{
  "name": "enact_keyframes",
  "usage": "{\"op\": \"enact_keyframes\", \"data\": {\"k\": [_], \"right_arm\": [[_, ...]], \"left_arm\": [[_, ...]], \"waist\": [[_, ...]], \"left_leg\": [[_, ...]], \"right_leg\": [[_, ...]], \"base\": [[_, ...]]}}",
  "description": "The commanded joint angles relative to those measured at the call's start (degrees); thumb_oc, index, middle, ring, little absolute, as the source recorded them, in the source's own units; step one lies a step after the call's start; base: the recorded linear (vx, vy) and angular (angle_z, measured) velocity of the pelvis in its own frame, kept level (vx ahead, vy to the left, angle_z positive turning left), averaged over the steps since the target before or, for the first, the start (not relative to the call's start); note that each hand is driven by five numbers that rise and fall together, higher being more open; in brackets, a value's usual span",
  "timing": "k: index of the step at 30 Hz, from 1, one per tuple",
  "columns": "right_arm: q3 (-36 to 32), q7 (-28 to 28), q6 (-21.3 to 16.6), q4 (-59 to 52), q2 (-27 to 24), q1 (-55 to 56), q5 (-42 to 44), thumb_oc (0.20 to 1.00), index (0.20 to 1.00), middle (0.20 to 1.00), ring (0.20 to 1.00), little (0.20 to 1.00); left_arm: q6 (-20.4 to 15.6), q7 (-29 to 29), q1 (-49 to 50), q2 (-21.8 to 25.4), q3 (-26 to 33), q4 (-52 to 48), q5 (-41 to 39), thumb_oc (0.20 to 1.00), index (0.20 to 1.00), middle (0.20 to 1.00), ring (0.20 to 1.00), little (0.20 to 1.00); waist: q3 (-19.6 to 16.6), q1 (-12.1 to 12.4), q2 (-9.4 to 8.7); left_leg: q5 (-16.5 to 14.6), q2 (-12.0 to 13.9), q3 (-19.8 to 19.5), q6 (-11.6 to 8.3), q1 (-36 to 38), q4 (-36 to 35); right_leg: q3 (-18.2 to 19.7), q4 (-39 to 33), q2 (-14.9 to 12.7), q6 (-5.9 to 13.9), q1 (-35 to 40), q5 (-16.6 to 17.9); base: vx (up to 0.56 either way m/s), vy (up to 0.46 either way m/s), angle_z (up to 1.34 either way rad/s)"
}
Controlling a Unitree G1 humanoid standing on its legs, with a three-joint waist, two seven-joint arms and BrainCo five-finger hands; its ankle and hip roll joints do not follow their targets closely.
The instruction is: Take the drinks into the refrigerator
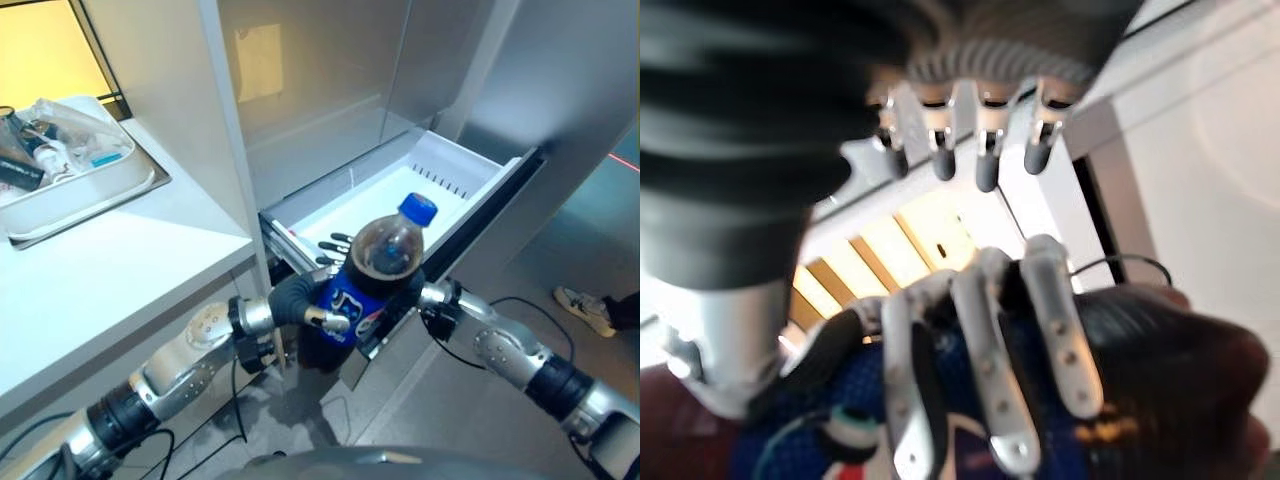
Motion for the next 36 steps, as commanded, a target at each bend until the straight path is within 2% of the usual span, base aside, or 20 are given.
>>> {"op": "enact_keyframes", "data": {"k": [1,9,20,33,36], "right_arm": [[-2.57,3.11,-2.49,-5.92,0.81,-1.46,0.64,1.0,1.0,1.0,1.0,1.0],[-13.12,2.86,-4.23,-3.07,2.69,5.49,0.33,1.0,1.0,1.0,1.0,1.0],[-21.01,1.63,-5.87,-1.09,5.07,10.07,-0.78,1.0,1.0,1.0,1.0,1.0],[-20.91,3.56,-5.03,-5.86,2.98,10.82,-1.54,1.0,1.0,1.0,1.0,1.0],[-21.55,4.67,-5.01,-11.22,1.18,10.88,-1.39,1.0,1.0,1.0,1.0,1.0]], "left_arm": [[-3.47,0.35,-7.21,-4.01,1.34,-0.08,-1.6,0.2,0.2,0.2,0.2,0.2],[-2.72,-0.61,-4.15,-5.29,4.42,-0.32,-2.39,0.2,0.2,0.2,0.2,0.2],[-2.1,-1.03,-1.57,-5.85,6.94,-0.5,-2.87,0.2,0.2,0.2,0.2,0.2],[-2.04,-1.19,-0.79,-6.04,7.56,-0.63,-2.74,0.2,0.2,0.2,0.2,0.2],[-2.27,-1.09,0.0,-5.88,8.3,-0.78,-2.39,0.2,0.2,0.2,0.2,0.2]], "waist": [[-1.08,0.2,-2.08],[-1.5,-0.25,-2.05],[-2.19,-0.77,-1.95],[-2.32,-0.8,-1.95],[-2.31,-0.79,-1.95]], "left_leg": [[-2.45,-2.94,-3.75,3.25,-2.77,2.09],[-2.4,-2.79,-3.94,3.2,-2.65,1.84],[-2.48,-2.65,-3.81,3.28,-2.14,1.49],[-2.51,-2.55,-3.8,3.26,-1.86,1.25],[-2.46,-2.56,-3.83,3.22,-1.95,1.28]], "right_leg": [[-2.53,4.75,0.39,0.83,1.15,-3.93],[-2.81,4.71,0.5,0.88,1.26,-4.02],[-2.82,4.33,0.5,0.97,1.69,-3.95],[-2.71,4.27,0.54,0.97,1.83,-3.95],[-2.78,4.23,0.52,0.98,1.73,-3.91]], "base": [[0.0,0.0,0.0],[0.0,0.0,0.0],[0.0,0.0,0.0],[0.0,0.0,0.0],[0.0,0.0,0.0]]}}
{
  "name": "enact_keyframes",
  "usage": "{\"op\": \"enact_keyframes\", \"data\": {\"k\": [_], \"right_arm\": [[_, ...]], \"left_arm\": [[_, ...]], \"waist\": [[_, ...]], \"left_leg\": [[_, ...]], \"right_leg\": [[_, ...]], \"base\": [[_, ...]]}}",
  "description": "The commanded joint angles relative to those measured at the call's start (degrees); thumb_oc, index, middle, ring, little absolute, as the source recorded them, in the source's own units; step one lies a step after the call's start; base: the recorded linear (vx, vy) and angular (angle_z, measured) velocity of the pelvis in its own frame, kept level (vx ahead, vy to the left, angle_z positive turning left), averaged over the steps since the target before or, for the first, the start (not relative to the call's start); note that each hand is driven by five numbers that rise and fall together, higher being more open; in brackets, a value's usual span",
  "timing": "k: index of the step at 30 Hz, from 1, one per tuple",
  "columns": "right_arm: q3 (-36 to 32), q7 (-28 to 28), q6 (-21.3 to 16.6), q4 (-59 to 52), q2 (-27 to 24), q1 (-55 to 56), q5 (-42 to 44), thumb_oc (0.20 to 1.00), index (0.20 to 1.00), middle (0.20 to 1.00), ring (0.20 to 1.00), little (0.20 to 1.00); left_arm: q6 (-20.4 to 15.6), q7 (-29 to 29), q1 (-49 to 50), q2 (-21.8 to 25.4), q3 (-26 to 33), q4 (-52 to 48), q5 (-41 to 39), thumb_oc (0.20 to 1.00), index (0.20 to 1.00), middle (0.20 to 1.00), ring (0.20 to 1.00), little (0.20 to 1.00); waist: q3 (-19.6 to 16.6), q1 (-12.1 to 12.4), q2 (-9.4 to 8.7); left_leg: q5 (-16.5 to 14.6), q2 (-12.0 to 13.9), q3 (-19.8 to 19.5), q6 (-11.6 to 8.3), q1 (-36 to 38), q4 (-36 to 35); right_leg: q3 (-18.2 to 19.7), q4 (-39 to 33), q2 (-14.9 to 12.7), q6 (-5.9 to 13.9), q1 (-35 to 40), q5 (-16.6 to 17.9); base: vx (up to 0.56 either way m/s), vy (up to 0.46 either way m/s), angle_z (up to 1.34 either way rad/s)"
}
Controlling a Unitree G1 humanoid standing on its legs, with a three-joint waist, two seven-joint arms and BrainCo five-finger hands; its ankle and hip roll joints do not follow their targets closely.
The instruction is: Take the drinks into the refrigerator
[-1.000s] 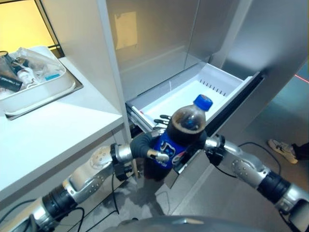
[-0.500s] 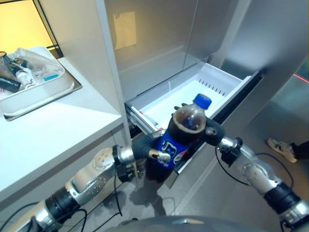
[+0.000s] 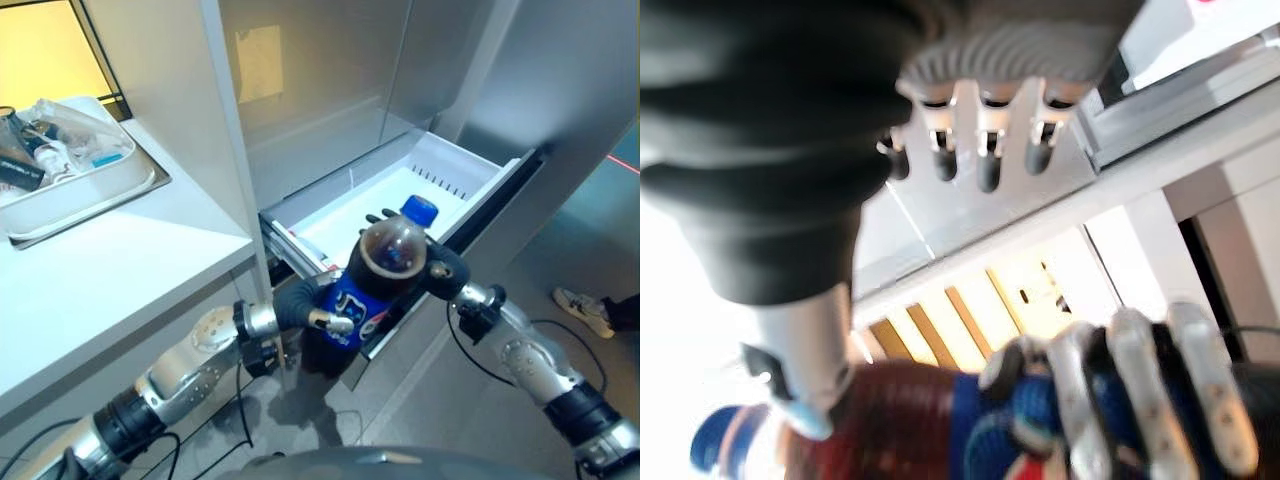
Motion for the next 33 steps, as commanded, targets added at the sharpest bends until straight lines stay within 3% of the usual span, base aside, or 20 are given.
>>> {"op": "enact_keyframes", "data": {"k": [1,16,24,33], "right_arm": [[-3.64,2.71,-2.84,-7.1,-3.07,-0.4,0.52,1.0,1.0,1.0,1.0,1.0],[-4.94,2.8,-4.26,-15.06,-6.14,-2.38,-1.85,1.0,1.0,1.0,1.0,1.0],[-4.46,0.56,-4.75,-13.45,-2.71,-1.96,-5.22,1.0,1.0,1.0,1.0,1.0],[2.76,-0.06,-3.31,-8.39,3.06,-6.0,-3.22,1.0,1.0,1.0,1.0,1.0]], "left_arm": [[-4.69,-0.77,-1.73,-3.39,6.66,-0.95,-2.15,0.2,0.2,0.2,0.2,0.2],[-4.74,0.05,-1.18,-4.71,8.02,-0.4,-1.74,0.2,0.2,0.2,0.2,0.2],[-4.31,0.26,-1.59,-5.76,8.12,0.22,-1.24,0.2,0.2,0.2,0.2,0.2],[-4.29,1.49,-3.39,-8.01,5.82,1.28,-0.42,0.2,0.2,0.2,0.2,0.2]], "waist": [[-2.16,-0.46,-1.75],[-2.05,-0.49,-1.92],[-1.87,-0.51,-1.7],[-1.66,0.06,-1.7]], "left_leg": [[-2.47,-2.64,-3.82,3.22,-2.11,1.29],[-2.48,-2.47,-3.94,3.11,-2.29,1.43],[-2.53,-2.39,-4.04,3.07,-2.35,1.64],[-2.55,-2.46,-4.33,3.25,-2.37,1.77]], "right_leg": [[-2.7,4.26,0.52,0.97,1.32,-3.95],[-2.88,5.29,0.81,0.79,0.8,-4.31],[-2.92,5.35,0.89,0.56,0.77,-4.42],[-3.02,5.04,0.85,0.45,1.13,-4.48]], "base": [[0.0,0.0,0.0],[0.0,0.0,0.0],[0.0,0.0,0.0],[0.0,0.0,0.0]]}}
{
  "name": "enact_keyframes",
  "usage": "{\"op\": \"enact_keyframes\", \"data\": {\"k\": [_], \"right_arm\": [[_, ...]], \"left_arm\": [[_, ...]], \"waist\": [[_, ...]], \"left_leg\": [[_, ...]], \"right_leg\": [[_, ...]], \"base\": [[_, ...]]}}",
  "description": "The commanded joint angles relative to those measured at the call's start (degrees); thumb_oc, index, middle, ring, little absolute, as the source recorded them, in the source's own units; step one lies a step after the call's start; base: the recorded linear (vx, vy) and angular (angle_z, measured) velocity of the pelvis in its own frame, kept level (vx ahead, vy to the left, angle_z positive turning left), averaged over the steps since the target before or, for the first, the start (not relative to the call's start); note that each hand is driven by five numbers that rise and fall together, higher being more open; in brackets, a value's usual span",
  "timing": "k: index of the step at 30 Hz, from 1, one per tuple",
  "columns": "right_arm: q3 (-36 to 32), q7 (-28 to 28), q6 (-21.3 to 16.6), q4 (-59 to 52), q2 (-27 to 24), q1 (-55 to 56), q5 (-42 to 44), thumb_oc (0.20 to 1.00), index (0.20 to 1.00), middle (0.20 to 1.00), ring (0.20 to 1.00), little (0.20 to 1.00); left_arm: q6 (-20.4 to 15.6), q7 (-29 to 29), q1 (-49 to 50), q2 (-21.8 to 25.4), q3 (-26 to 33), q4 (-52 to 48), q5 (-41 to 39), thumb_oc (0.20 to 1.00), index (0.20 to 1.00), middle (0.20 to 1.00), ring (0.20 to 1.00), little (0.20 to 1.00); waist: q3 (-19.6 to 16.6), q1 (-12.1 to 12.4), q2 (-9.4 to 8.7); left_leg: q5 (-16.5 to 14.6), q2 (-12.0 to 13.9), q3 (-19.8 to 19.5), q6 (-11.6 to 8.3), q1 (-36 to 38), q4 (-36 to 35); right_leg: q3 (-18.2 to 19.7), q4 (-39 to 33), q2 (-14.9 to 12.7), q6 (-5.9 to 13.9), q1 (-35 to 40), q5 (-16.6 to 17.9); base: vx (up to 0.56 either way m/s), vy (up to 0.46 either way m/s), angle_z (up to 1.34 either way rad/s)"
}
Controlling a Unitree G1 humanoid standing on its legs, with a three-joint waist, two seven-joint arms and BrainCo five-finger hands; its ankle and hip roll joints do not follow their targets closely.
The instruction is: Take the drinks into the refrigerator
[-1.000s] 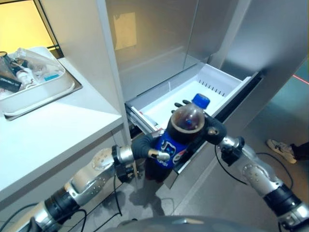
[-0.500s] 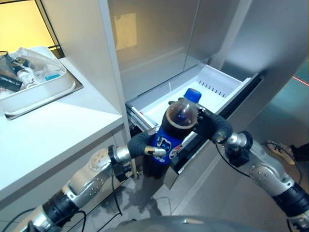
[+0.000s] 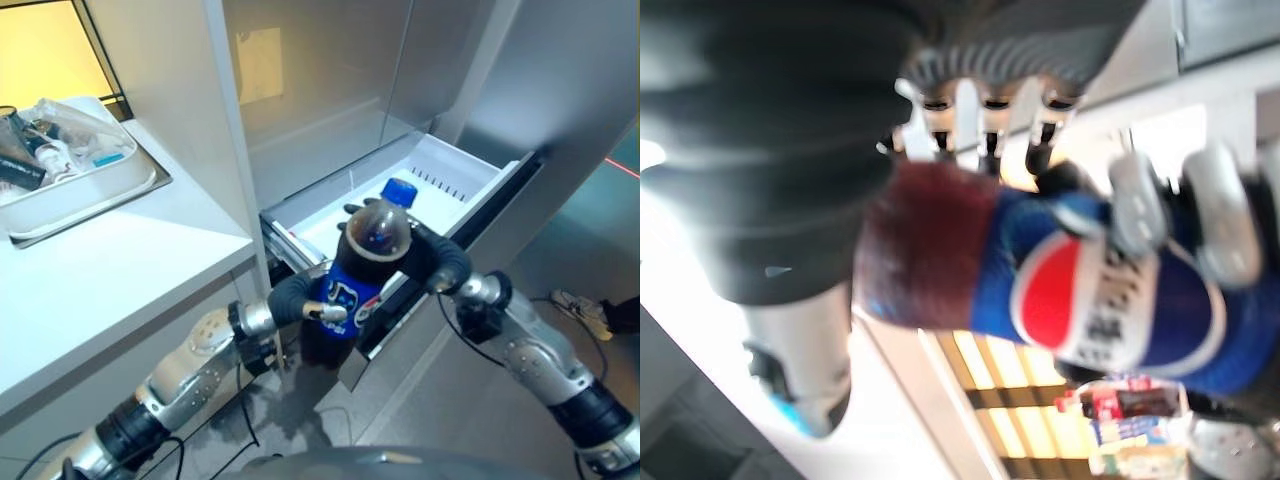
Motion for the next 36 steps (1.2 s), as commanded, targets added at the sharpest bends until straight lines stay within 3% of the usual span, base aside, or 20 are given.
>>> {"op": "enact_keyframes", "data": {"k": [1,14,22,23,24,25,36], "right_arm": [[0.77,-0.13,-1.32,0.53,1.44,-4.15,2.5,1.0,1.0,1.0,1.0,1.0],[9.02,-0.16,0.33,4.66,4.87,-8.52,1.52,1.0,1.0,1.0,1.0,1.0],[8.23,-1.2,-0.81,4.27,4.92,-10.85,2.47,1.0,1.0,1.0,1.0,1.0],[8.61,-1.31,-0.88,4.13,4.98,-11.26,2.43,0.928,0.928,0.928,0.928,0.928],[8.62,-1.31,-0.88,4.14,4.98,-11.27,2.43,0.928,0.928,0.928,0.928,0.928],[8.72,-1.28,-0.79,3.84,5.35,-11.43,2.5,0.2,0.2,0.2,0.2,0.2],[5.52,-2.11,-1.72,2.68,6.9,-9.92,4.86,0.2,0.2,0.2,0.2,0.2]], "left_arm": [[-4.25,0.4,-5.91,-3.49,2.47,0.19,-0.38,0.2,0.2,0.2,0.2,0.2],[-4.32,0.6,-7.31,-4.74,1.1,0.81,0.38,0.2,0.2,0.2,0.2,0.2],[-4.22,0.51,-6.93,-4.16,0.65,1.18,0.81,0.2,0.2,0.2,0.2,0.2],[-4.17,0.54,-6.99,-4.27,0.41,1.31,0.79,0.2,0.2,0.2,0.2,0.2],[-4.17,0.54,-7.0,-4.28,0.41,1.32,0.79,0.2,0.2,0.2,0.2,0.2],[-4.09,0.55,-7.11,-4.35,0.31,1.34,0.9,0.2,0.2,0.2,0.2,0.2],[-3.5,0.32,-4.15,-4.39,1.92,2.77,1.6,0.2,0.2,0.2,0.2,0.2]], "waist": [[-1.32,0.11,-1.33],[-0.69,1.09,-1.5],[-0.7,1.57,-1.56],[-0.69,1.59,-1.55],[-0.68,1.59,-1.55],[-0.66,1.58,-1.48],[-0.79,1.75,-1.15]], "left_leg": [[-2.59,-2.49,-4.33,3.29,-2.4,1.83],[-2.68,-2.68,-4.63,3.47,-2.69,2.18],[-2.73,-2.8,-4.61,3.59,-2.77,2.21],[-2.75,-2.79,-4.57,3.59,-2.77,2.26],[-2.75,-2.79,-4.57,3.59,-2.77,2.26],[-2.78,-2.8,-4.56,3.64,-2.76,2.29],[-2.95,-2.76,-4.02,3.71,-2.51,2.14]], "right_leg": [[-3.01,5.1,0.83,0.44,1.35,-4.51],[-3.19,5.49,0.69,0.43,1.15,-4.65],[-3.11,5.32,0.62,0.5,1.1,-4.59],[-3.1,5.32,0.61,0.5,1.14,-4.6],[-3.1,5.32,0.61,0.5,1.15,-4.6],[-3.02,5.26,0.59,0.5,1.19,-4.62],[-2.38,4.23,0.53,0.63,1.55,-4.16]], "base": [[0.0,0.0,0.0],[0.0,0.0,0.0],[0.0,0.0,0.0],[0.0,0.0,0.0],[0.0,0.0,0.0],[0.0,0.0,0.0],[0.0,0.0,0.0]]}}
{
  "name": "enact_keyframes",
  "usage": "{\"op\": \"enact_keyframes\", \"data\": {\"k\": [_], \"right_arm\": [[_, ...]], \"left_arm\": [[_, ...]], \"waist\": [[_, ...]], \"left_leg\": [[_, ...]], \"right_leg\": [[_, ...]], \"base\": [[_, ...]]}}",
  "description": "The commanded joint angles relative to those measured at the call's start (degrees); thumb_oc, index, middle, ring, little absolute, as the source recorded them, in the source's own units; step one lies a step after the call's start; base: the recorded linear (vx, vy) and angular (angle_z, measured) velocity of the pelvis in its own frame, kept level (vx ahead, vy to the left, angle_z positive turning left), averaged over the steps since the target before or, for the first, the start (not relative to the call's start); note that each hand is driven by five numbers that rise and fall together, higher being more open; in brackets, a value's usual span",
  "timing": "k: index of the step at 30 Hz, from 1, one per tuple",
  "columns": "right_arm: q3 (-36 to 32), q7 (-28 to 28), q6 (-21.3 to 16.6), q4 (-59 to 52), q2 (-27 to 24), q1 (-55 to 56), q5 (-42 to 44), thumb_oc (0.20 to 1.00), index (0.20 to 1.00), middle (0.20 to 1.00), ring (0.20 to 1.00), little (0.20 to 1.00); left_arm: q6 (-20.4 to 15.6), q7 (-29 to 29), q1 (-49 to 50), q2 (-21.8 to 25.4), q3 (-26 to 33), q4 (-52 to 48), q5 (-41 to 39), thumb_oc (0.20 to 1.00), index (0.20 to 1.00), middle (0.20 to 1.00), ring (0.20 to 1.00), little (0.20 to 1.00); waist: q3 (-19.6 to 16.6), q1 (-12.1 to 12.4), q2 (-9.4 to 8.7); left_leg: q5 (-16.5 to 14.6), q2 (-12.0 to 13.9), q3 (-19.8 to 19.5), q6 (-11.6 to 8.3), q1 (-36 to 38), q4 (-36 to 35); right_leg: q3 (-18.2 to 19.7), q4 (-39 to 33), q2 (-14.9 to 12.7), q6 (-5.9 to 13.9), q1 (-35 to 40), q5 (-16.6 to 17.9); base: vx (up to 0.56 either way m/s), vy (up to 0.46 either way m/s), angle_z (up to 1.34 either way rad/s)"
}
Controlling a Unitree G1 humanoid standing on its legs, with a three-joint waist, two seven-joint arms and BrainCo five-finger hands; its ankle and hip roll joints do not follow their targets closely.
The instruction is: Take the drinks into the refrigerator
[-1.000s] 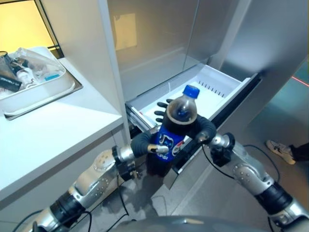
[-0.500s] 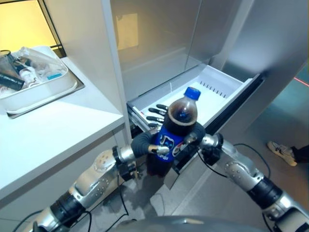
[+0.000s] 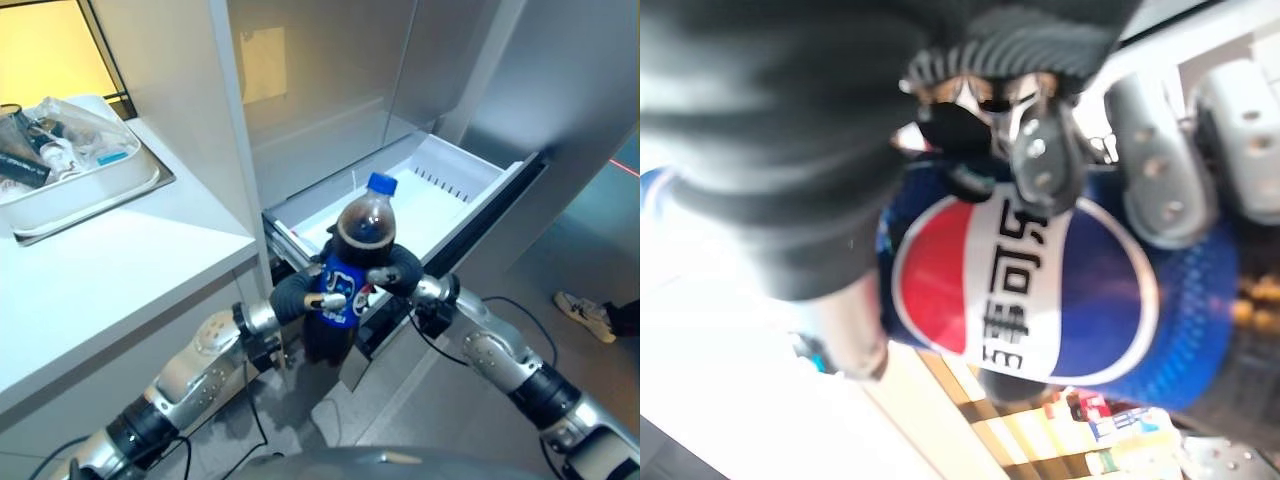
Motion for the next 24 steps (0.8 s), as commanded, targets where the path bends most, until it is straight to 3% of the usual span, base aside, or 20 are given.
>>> {"op": "enact_keyframes", "data": {"k": [1,16,17,18,24], "right_arm": [[-2.16,0.86,-3.05,-5.84,3.42,-4.11,4.6,0.2,0.2,0.2,0.2,0.2],[-2.39,-0.16,-2.95,-4.69,5.47,-4.94,5.07,0.2,0.2,0.2,0.2,0.2],[-2.53,-0.34,-3.08,-4.62,5.5,-4.94,4.99,0.2,0.2,0.2,0.2,0.2],[-2.77,-0.5,-3.29,-4.67,5.47,-4.94,4.91,0.2,0.2,0.2,0.2,0.2],[-4.68,-1.31,-4.1,-4.33,5.42,-4.86,5.16,0.2,0.2,0.2,0.2,0.2]], "left_arm": [[-3.39,-1.2,-4.32,-2.57,1.97,-0.05,-0.02,0.2,0.2,0.2,0.2,0.2],[-3.56,-1.18,-1.18,-3.07,4.32,1.85,1.38,0.2,0.2,0.2,0.2,0.2],[-3.53,-1.08,-0.89,-3.01,4.61,2.0,1.48,0.558,0.558,0.558,0.558,0.558],[-3.59,-0.93,-0.5,-3.01,4.8,2.45,1.79,1.0,1.0,1.0,1.0,1.0],[-3.18,-0.85,1.26,-3.11,5.64,3.71,2.11,1.0,1.0,1.0,1.0,1.0]], "waist": [[-0.88,1.33,-1.31],[-0.81,2.38,-0.41],[-0.84,2.37,-0.41],[-0.89,2.32,-0.38],[-1.03,2.11,-0.34]], "left_leg": [[-2.97,-2.69,-3.8,3.74,-2.4,2.04],[-3.47,-2.79,-0.57,4.18,-1.7,1.76],[-3.51,-2.79,-0.51,4.2,-1.62,1.77],[-3.55,-2.83,-0.45,4.2,-1.54,1.79],[-3.57,-2.72,-0.66,4.08,-1.19,1.72]], "right_leg": [[-2.26,4.1,0.51,0.71,1.6,-4.04],[-0.07,3.2,0.23,1.21,1.55,-3.14],[0.02,3.2,0.27,1.19,1.64,-3.19],[0.06,3.21,0.29,1.19,1.71,-3.23],[-0.22,3.0,0.26,1.19,2.09,-3.33]], "base": [[0.0,0.0,0.0],[0.01,0.007,-0.1],[0.03,0.002,-0.08],[0.02,0.0,-0.04],[0.0,0.0,0.0]]}}
